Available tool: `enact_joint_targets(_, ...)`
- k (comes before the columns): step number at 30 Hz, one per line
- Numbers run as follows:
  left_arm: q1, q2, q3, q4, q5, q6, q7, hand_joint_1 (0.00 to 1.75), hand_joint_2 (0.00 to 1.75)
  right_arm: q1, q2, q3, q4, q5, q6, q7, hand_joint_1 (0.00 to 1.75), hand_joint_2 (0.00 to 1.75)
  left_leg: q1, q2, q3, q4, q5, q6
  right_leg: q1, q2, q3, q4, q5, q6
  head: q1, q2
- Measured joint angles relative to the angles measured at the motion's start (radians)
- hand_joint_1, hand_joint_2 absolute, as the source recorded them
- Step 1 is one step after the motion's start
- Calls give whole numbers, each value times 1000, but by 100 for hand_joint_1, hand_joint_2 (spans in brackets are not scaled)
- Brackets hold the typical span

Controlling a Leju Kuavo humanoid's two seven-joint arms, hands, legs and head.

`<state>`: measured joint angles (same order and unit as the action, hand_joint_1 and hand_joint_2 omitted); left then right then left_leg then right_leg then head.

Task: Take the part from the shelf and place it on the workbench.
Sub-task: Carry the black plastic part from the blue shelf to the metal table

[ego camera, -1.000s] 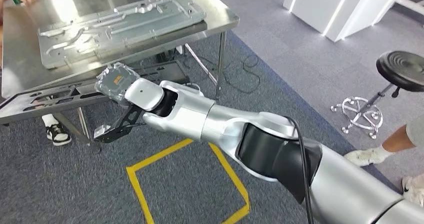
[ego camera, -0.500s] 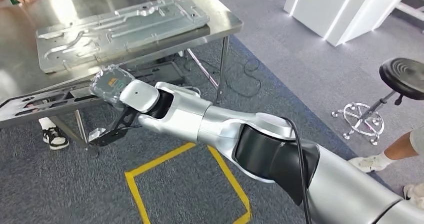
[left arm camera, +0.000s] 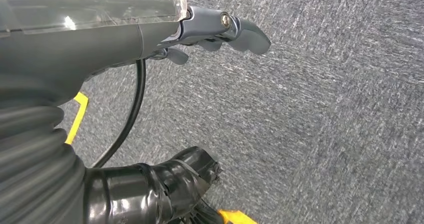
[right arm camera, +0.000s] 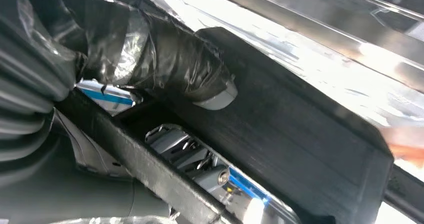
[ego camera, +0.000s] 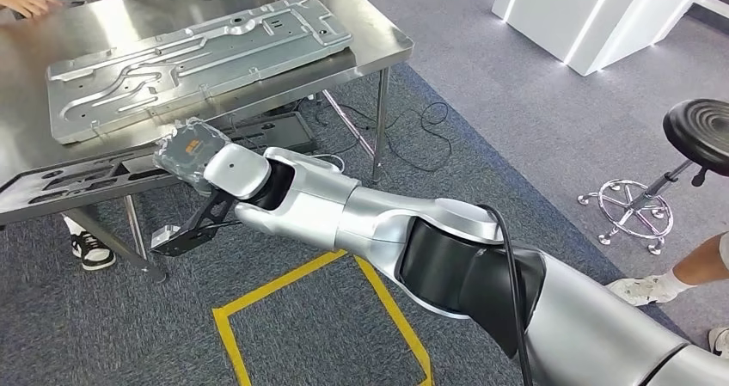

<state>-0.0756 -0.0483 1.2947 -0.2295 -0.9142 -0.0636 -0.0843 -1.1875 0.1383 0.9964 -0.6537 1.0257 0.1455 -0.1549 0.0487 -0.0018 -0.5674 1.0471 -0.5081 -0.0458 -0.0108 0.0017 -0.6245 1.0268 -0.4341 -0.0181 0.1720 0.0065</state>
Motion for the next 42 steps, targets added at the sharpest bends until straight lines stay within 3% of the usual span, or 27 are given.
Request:
enact_joint_targets(1,0,1,0,0,0,0,0,0,175,-3,1,0,2,0,0,1,175,175,-1,1,-25,51,-22,1,0,0,9,-4,-3,-8,0,0)
enact_joint_targets(3,1,2,0,0,0,0,0,0,175,-9,0,0,7,0,1,2,175,175,-5,1,-105,190,-68,4,7,1,21,-5,-13,-19,0,0)
enact_joint_targets(4,2,2,0,0,0,0,0,0,175,-10,0,0,9,0,2,0,175,175,-8,1,-141,241,-74,5,12,2,28,-4,-20,-22,0,0)
enact_joint_targets(5,3,2,0,0,0,0,0,0,175,-10,0,0,11,0,2,0,175,175,-10,1,-162,258,-59,8,16,3,37,-4,-26,-24,0,0)
enact_joint_targets(6,4,1,0,0,0,0,0,0,175,-11,-1,0,12,0,3,-1,175,175,-11,1,-165,239,-27,12,20,5,46,-3,-34,-25,0,0)
enact_joint_targets(8,5,2,0,0,-1,0,0,0,175,-16,-1,0,13,0,3,-2,175,175,-17,1,-125,116,61,26,25,6,68,-2,-51,-25,0,0)
enact_joint_targets(10,5,1,0,0,-1,-1,0,0,175,-23,-2,0,14,0,4,-3,175,175,-26,2,-81,13,101,38,30,7,80,1,-66,-19,0,0)
enact_joint_targets(12,4,1,0,0,-2,-1,0,0,175,-27,-3,0,14,0,7,-4,175,175,-31,2,-68,-11,92,42,32,8,81,-1,-72,-12,0,0)
enact_joint_targets(15,4,-1,0,0,-2,-1,0,0,175,-31,-4,0,13,0,12,-4,175,175,-22,2,-52,-28,87,51,32,5,73,21,-91,1,0,0)
enact_joint_targets(16,4,-2,0,0,-2,-2,0,0,175,-33,-4,0,13,0,12,-4,175,175,-19,3,-44,-34,85,55,31,4,52,63,-110,7,1,0)
enact_joint_targets(18,4,-2,0,0,-2,-2,0,0,175,-36,-6,0,13,0,14,-4,175,175,-19,3,-34,-37,77,60,21,4,-27,197,-154,18,1,0)
enact_joint_targets(19,4,-2,0,0,-2,-2,0,0,175,-35,-7,0,15,0,15,-4,175,175,-18,2,-30,-36,71,61,15,4,-70,257,-164,23,1,0)
enact_joint_targets(20,3,-2,0,0,-2,-2,0,0,175,-33,-8,0,16,0,15,-5,175,175,-17,2,-23,-36,65,60,10,4,-101,287,-155,27,1,0)
enact_joint_targets(21,4,-3,0,0,-2,-2,0,0,175,-31,-9,0,17,0,15,-6,175,175,-17,1,-15,-35,58,59,5,3,-112,277,-124,29,1,0)
enact_joint_targets(22,5,-3,0,0,-2,-2,0,0,175,-31,-10,0,18,0,15,-7,175,175,-16,0,-5,-34,50,56,2,3,-103,227,-76,30,1,0)
enact_joint_targets(24,6,-3,0,0,-2,-2,0,0,175,-32,-13,0,19,0,15,-10,175,175,-16,-1,14,-33,34,48,1,0,-58,94,10,27,1,0)
enact_joint_targets(25,5,-3,0,0,-3,-2,0,0,175,-34,-15,0,20,0,16,-12,175,175,-17,-1,18,-34,28,42,3,-2,-37,45,28,22,0,0)
enact_joint_targets(27,3,-4,0,0,-4,-2,0,0,175,-35,-17,0,21,-1,17,-14,175,175,-18,-2,20,-38,24,30,11,-2,-21,15,20,14,0,0)
enact_joint_targets(29,1,-5,0,0,-5,-2,0,0,175,-36,-18,0,21,-2,18,-15,175,175,-16,0,25,-40,18,19,10,0,-11,2,13,4,0,0)
enact_joint_targets(31,1,-5,0,0,-6,-2,0,0,175,-40,-19,0,20,-3,19,-14,175,175,-14,1,7,8,-8,13,5,1,7,-12,9,-7,0,0)
enact_joint_targets(34,2,-5,0,0,-7,-2,0,0,175,-42,-18,0,21,-3,20,-15,175,175,-15,1,-107,202,-72,10,9,1,26,-16,-4,-22,0,0)
enact_joint_targets(35,3,-4,0,0,-7,-2,0,0,175,-38,-18,1,21,-3,20,-15,175,175,-16,1,-141,245,-71,9,12,2,33,-15,-11,-24,0,0)
enact_joint_targets(36,4,-4,0,0,-7,-2,0,0,175,-35,-18,1,21,-3,21,-16,175,175,-16,1,-158,252,-50,9,14,3,40,-13,-18,-25,0,0)
enact_joint_targets(37,5,-4,0,0,-7,-2,0,0,175,-33,-18,2,22,-3,21,-16,175,175,-16,1,-155,217,-7,10,15,4,49,-10,-27,-24,0,0)
enact_joint_targets(39,6,-4,0,0,-8,-2,1,0,175,-33,-18,4,22,-3,20,-16,175,175,-17,1,-115,91,82,15,17,5,66,-2,-47,-19,0,0)
enact_joint_targets(40,5,-3,0,0,-8,-2,1,0,175,-35,-18,4,22,-3,20,-16,175,175,-20,1,-94,37,103,18,18,5,70,2,-56,-15,0,0)
enact_joint_targets(42,4,-3,0,0,-8,-2,2,0,175,-37,-14,4,23,-3,19,-15,175,175,-25,0,-76,-1,97,27,21,6,67,5,-63,-6,0,0)
